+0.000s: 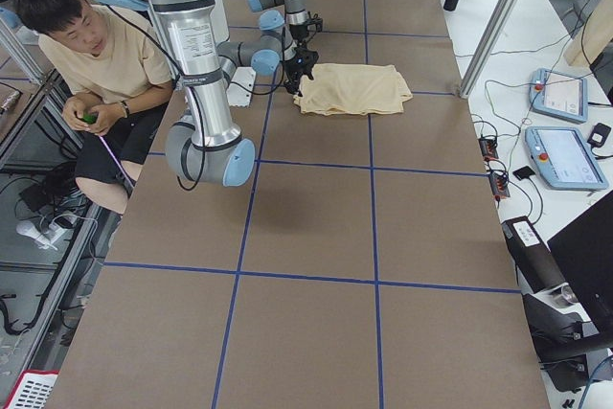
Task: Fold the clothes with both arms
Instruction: 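Lower both grippers and grasp the near corners of the folded shirt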
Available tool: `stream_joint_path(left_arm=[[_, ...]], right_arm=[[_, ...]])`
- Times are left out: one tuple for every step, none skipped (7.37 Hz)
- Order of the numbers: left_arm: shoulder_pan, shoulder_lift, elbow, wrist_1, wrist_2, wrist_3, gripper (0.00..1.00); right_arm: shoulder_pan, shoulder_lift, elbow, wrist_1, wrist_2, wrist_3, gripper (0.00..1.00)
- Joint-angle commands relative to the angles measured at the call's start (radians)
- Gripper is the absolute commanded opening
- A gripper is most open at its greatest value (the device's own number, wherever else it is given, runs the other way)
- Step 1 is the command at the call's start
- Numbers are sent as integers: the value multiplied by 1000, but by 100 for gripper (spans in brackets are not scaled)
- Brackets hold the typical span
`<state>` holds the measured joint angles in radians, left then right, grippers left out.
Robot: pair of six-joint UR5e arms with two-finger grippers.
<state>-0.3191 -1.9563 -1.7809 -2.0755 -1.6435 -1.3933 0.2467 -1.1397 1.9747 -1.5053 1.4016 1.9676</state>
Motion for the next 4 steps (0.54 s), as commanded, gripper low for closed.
stream_joint_path(left_arm=[[0,-1,0,0,1,-1,0],[0,-3,-2,0,1,-1,0],[0,-3,-2,0,1,0,0],[0,-3,-2,0,1,0,0]], right_arm=[[-44,49,-72,-18,-29,153,79],[-49,55,-97,-15,-36,163,79],[-58,55,-105,-21,-55,190,78],[-60,58,-120,-20,-65,210,78]])
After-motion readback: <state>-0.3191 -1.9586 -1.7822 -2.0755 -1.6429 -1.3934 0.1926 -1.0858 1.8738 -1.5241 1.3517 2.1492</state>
